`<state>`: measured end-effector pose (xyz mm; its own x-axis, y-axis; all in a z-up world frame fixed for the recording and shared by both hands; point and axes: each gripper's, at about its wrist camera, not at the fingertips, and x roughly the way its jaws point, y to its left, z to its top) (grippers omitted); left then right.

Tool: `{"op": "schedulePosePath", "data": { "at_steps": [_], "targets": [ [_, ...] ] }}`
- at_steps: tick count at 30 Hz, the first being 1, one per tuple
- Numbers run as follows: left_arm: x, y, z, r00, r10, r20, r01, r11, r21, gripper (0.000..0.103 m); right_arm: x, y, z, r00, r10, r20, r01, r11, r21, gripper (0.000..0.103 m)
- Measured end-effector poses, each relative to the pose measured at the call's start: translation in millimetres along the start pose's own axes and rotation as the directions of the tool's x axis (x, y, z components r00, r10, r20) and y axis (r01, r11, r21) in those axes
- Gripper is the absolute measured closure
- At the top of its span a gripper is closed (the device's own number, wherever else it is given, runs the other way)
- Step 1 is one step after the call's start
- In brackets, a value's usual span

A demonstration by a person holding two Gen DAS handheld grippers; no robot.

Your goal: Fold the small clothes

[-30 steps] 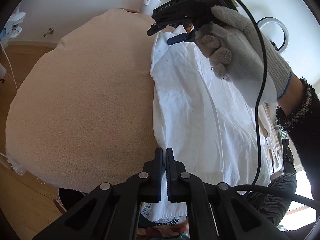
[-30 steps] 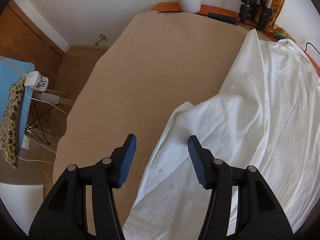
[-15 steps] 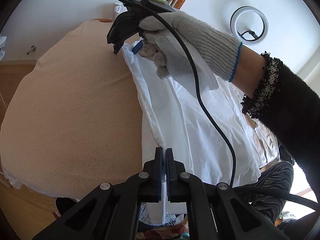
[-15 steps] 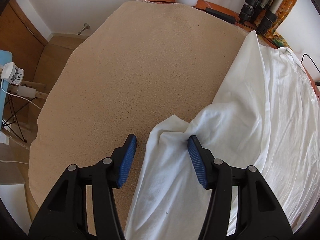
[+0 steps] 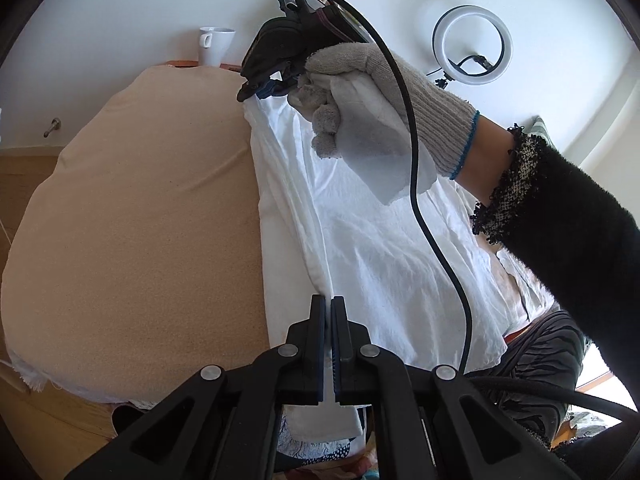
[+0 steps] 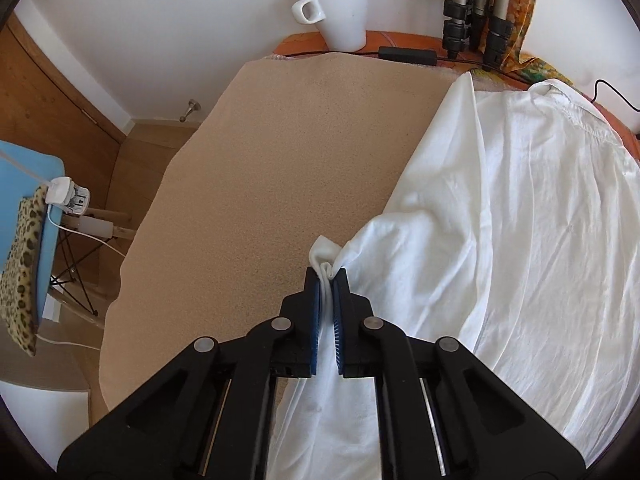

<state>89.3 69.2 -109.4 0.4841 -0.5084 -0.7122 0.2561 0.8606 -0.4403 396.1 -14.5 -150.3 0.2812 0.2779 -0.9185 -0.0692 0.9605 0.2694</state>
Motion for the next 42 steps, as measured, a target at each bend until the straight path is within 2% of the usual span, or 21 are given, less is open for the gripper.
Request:
{"op": "schedulePosePath", "data": {
  "at_steps": [5, 7, 13, 21, 31, 33, 38, 39, 42],
  "targets": [
    [9, -27, -1, 1.0, -0.019, -0.008, 0.019, 0.999, 0.05, 0.103, -29, -23, -7, 0.995, 0.07, 0.066, -0.073, 0.997, 0.032, 0.096],
    [13, -34, -1, 0.999, -0.028, -0.017, 0.029, 0.997, 0.07, 0.103, -37, -39, -4, 0.993, 0.084, 0.084, -0.088, 0.995, 0.047, 0.096],
    [25, -54, -5, 0.998, -0.039, -0.048, 0.044, 0.993, 0.108, 0.103, -58, -93, -24, 0.987, 0.104, 0.12, -0.118, 0.986, 0.117, 0.096],
    [47, -74, -8, 0.995, -0.043, -0.089, 0.055, 0.989, 0.139, 0.103, -54, -143, -40, 0.992, 0.08, 0.097, -0.097, 0.977, 0.19, 0.096],
    [41, -79, -22, 0.992, 0.002, -0.125, 0.025, 0.977, 0.21, 0.1, -31, -163, -53, 0.999, 0.027, 0.047, -0.036, 0.98, 0.198, 0.096],
    [35, -79, -30, 0.991, 0.024, -0.134, 0.008, 0.973, 0.231, 0.098, -27, -168, -54, 0.999, 0.025, 0.025, -0.029, 0.979, 0.2, 0.096],
    [19, -74, -46, 0.986, 0.121, -0.113, -0.081, 0.947, 0.31, 0.097, -31, -167, -59, 0.998, -0.061, 0.008, 0.059, 0.985, 0.161, 0.094],
    [17, -71, -46, 0.986, 0.128, -0.11, -0.089, 0.947, 0.307, 0.097, -33, -166, -60, 0.997, -0.077, 0.002, 0.076, 0.985, 0.154, 0.09],
    [11, -63, -44, 0.986, 0.14, -0.094, -0.108, 0.952, 0.288, 0.097, -47, -168, -63, 0.998, -0.058, 0.03, 0.053, 0.986, 0.158, 0.089]
  ]
}}
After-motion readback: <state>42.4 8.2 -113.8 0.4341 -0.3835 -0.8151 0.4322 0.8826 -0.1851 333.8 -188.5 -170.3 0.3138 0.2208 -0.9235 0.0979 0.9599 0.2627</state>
